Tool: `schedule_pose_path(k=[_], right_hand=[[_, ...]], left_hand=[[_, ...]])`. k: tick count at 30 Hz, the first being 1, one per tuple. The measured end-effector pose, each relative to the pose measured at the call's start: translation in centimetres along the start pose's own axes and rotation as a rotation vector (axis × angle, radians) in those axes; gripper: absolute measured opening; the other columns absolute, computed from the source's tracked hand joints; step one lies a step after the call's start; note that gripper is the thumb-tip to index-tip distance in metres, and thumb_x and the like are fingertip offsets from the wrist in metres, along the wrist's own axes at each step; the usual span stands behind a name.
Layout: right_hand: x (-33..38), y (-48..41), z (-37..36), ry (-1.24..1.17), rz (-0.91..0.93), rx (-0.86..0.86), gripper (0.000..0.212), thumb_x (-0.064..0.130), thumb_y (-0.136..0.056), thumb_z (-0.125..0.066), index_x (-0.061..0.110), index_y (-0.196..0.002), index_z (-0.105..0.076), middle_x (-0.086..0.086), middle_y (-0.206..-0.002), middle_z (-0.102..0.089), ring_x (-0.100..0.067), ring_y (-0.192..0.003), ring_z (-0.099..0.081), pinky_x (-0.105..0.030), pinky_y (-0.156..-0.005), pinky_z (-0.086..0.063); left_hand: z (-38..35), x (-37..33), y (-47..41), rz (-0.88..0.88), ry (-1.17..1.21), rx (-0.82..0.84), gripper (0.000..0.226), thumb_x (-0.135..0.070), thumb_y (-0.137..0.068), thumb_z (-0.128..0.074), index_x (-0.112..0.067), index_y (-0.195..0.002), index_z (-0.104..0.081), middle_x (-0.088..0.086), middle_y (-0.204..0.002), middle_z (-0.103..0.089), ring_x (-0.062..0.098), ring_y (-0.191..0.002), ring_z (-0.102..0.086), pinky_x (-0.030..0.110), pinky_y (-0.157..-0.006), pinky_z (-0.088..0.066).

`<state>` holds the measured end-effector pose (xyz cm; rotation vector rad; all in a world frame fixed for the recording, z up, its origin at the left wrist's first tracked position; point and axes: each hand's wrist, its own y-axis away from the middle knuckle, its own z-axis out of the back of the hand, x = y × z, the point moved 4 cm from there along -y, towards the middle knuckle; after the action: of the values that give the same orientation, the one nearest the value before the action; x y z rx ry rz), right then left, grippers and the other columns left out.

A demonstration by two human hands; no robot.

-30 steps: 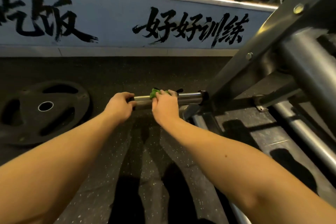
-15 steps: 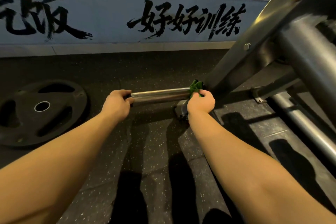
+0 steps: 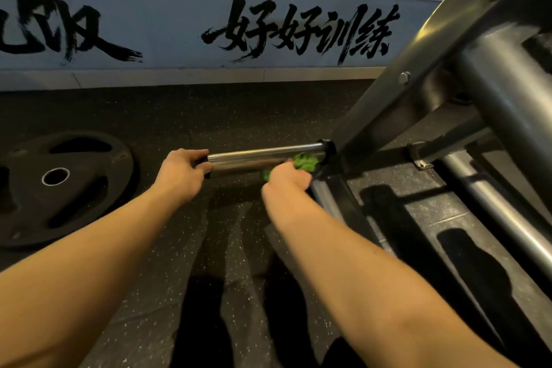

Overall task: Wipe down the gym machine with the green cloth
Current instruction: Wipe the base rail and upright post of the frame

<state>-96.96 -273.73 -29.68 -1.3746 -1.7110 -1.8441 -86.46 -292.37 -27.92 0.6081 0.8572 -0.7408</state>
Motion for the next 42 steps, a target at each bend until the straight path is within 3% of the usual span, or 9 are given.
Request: schedule_pose_path(k=[5, 11, 15, 20, 24, 28, 34, 38, 42], right_hand=[[-3.2, 1.1, -1.2, 0.056, -0.124, 0.114, 0.05, 0.029, -0.1, -0.062, 0.012, -0.145, -0.05, -0.013, -0.133, -0.06, -0.034, -0.115, -0.064, -0.046, -0.101, -0.054], [2.5, -5.1, 1.7, 0.076, -0.011, -0.112, 0.055, 0.043, -0.098, -0.06, 0.008, -0.139, -0.055, -0.011, -0.121, -0.063, -0.03, -0.108, -0.063, -0.038, -0.095, -0.054], [0.8, -1.2, 1.3, 0.088, -0.091, 0.128, 0.04, 0.02, -0.112, -0.033, 0.005, -0.148, -0.04, -0.021, -0.135, -0.054, -0.035, -0.121, -0.056, -0.009, -0.066, -0.045], [-2.3, 4.4, 0.2, 0.085, -0.209, 0.422, 0.021, 0.017, -0.102, -0.06, 0.006, -0.12, -0.054, -0.009, -0.096, -0.058, -0.023, -0.083, -0.064, -0.043, -0.082, -0.062], [3.9, 0.8, 1.8, 0.666, 0.422, 0.298, 0.029, 0.042, -0.097, -0.064, 0.016, -0.084, -0.067, -0.004, -0.094, -0.068, -0.022, -0.086, -0.068, -0.043, -0.084, -0.06], [8.4, -2.6, 1.5, 1.13, 0.947, 0.111, 0.041, 0.052, -0.097, -0.056, 0.016, -0.102, -0.074, -0.005, -0.111, -0.057, -0.024, -0.108, -0.055, -0.042, -0.09, -0.051], [7.6, -2.9, -0.2, 1.62, 1.172, 0.253, 0.04, 0.042, -0.104, -0.046, 0.024, -0.138, -0.06, -0.01, -0.134, -0.049, -0.032, -0.126, -0.044, -0.045, -0.105, -0.044], [8.4, -2.3, -0.4, 1.802, 1.176, 0.638, 0.069, 0.013, -0.097, -0.054, 0.026, -0.16, -0.027, -0.005, -0.156, -0.037, -0.031, -0.139, -0.028, -0.043, -0.117, -0.03], [10.7, -4.0, -0.4, 2.18, 1.253, 0.647, 0.085, 0.032, -0.092, -0.066, 0.035, -0.161, -0.017, -0.001, -0.155, -0.034, -0.029, -0.132, -0.032, -0.048, -0.113, -0.03]], left_hand=[[-0.1, 0.0, -0.2, 0.013, 0.005, -0.019, 0.045, -0.021, -0.1, -0.063, -0.028, -0.143, -0.055, 0.003, -0.122, -0.062, 0.019, -0.09, -0.067, 0.029, -0.07, -0.055], [-0.5, 0.1, 0.0, 0.028, 0.026, -0.008, 0.045, -0.02, -0.101, -0.061, -0.027, -0.145, -0.054, 0.004, -0.119, -0.063, 0.018, -0.089, -0.068, 0.026, -0.065, -0.053], [-0.7, -0.1, 0.2, 0.032, 0.017, -0.02, 0.045, -0.019, -0.102, -0.059, -0.026, -0.146, -0.053, 0.002, -0.114, -0.061, 0.015, -0.083, -0.065, 0.022, -0.06, -0.048], [-0.5, -0.3, 0.4, 0.035, 0.004, -0.041, 0.044, -0.021, -0.102, -0.06, -0.028, -0.145, -0.054, 0.003, -0.12, -0.062, 0.015, -0.083, -0.065, 0.026, -0.062, -0.05], [-0.4, -0.3, 0.6, 0.033, 0.019, -0.026, 0.045, -0.023, -0.101, -0.061, -0.028, -0.145, -0.054, 0.004, -0.125, -0.063, 0.015, -0.089, -0.065, 0.026, -0.066, -0.052], [-0.2, -0.4, 1.0, 0.02, 0.001, -0.018, 0.046, -0.024, -0.101, -0.061, -0.028, -0.146, -0.052, 0.003, -0.124, -0.063, 0.015, -0.091, -0.065, 0.029, -0.073, -0.056], [0.1, -0.3, 0.6, 0.02, -0.039, -0.011, 0.048, -0.027, -0.1, -0.063, -0.029, -0.146, -0.051, 0.0, -0.128, -0.061, 0.016, -0.1, -0.065, 0.039, -0.089, -0.06], [0.1, -0.1, 0.5, 0.047, -0.024, -0.038, 0.048, -0.028, -0.098, -0.065, -0.024, -0.144, -0.052, 0.002, -0.127, -0.063, 0.016, -0.106, -0.064, 0.04, -0.095, -0.057], [0.0, 0.1, 0.4, 0.072, 0.087, -0.014, 0.044, -0.021, -0.098, -0.065, -0.022, -0.141, -0.056, 0.003, -0.119, -0.064, 0.017, -0.1, -0.068, 0.039, -0.09, -0.06]])
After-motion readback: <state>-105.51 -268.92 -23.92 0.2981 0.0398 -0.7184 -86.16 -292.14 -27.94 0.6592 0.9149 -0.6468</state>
